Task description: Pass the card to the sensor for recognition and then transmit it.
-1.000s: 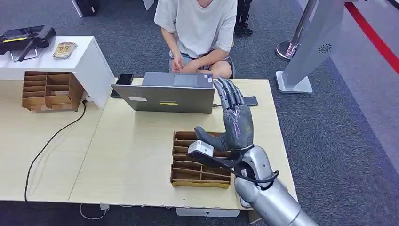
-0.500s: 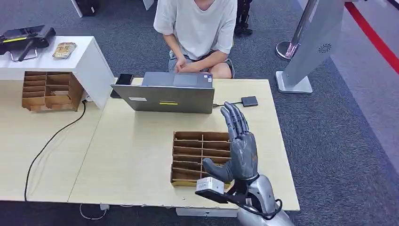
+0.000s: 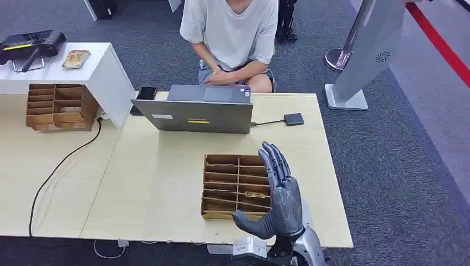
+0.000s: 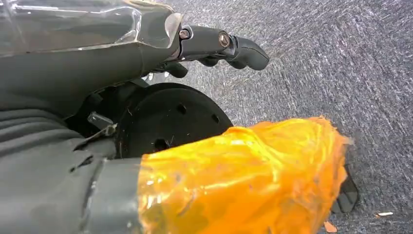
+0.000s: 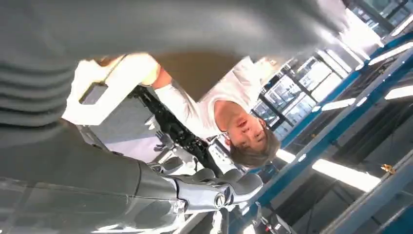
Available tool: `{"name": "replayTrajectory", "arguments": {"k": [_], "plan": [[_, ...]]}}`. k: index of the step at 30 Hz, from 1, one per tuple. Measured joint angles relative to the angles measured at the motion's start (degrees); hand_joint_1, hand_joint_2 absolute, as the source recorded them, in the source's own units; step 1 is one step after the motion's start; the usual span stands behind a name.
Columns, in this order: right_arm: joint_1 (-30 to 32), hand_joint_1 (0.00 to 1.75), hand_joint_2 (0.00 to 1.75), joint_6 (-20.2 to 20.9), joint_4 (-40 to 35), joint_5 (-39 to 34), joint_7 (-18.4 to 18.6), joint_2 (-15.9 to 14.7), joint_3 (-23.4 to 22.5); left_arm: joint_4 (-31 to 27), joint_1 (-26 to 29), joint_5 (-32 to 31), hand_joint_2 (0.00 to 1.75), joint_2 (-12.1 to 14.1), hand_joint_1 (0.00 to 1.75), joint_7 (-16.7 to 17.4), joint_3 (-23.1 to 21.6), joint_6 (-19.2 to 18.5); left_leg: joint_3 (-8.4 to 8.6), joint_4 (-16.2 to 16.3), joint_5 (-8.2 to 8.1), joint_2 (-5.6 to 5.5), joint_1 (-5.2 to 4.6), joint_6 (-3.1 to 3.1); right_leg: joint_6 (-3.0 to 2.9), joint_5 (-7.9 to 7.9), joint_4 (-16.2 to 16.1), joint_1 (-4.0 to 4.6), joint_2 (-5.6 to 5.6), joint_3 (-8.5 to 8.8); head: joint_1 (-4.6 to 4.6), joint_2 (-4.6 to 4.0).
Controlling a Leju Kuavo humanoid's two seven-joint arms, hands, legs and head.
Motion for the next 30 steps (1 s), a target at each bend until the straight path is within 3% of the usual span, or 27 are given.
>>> {"name": "replayTrajectory", "arguments": {"k": [13, 30], "plan": [[6.20, 0.00, 1.75, 0.00, 5.20, 8.02, -1.14, 2.43, -0.22, 0.00, -0.02, 0.00, 0.00, 0.17, 0.00, 2.03, 0.00, 0.00, -0.02, -0.02, -0.03, 0.00, 0.00, 0.03, -0.02, -0.07, 0.01, 0.00, 0.00, -0.02, -0.02, 0.00], [6.47, 0.00, 1.75, 0.00, 11.15, 22.36, 6.16, 3.43, -2.19, 0.02, 0.02, 0.02, 0.00, 0.44, 0.00, 3.70, -0.17, 0.00, -0.03, -0.02, -0.03, 0.01, -0.02, 0.03, -0.02, -0.06, 0.01, -0.01, 0.00, -0.02, -0.02, 0.00]]}}
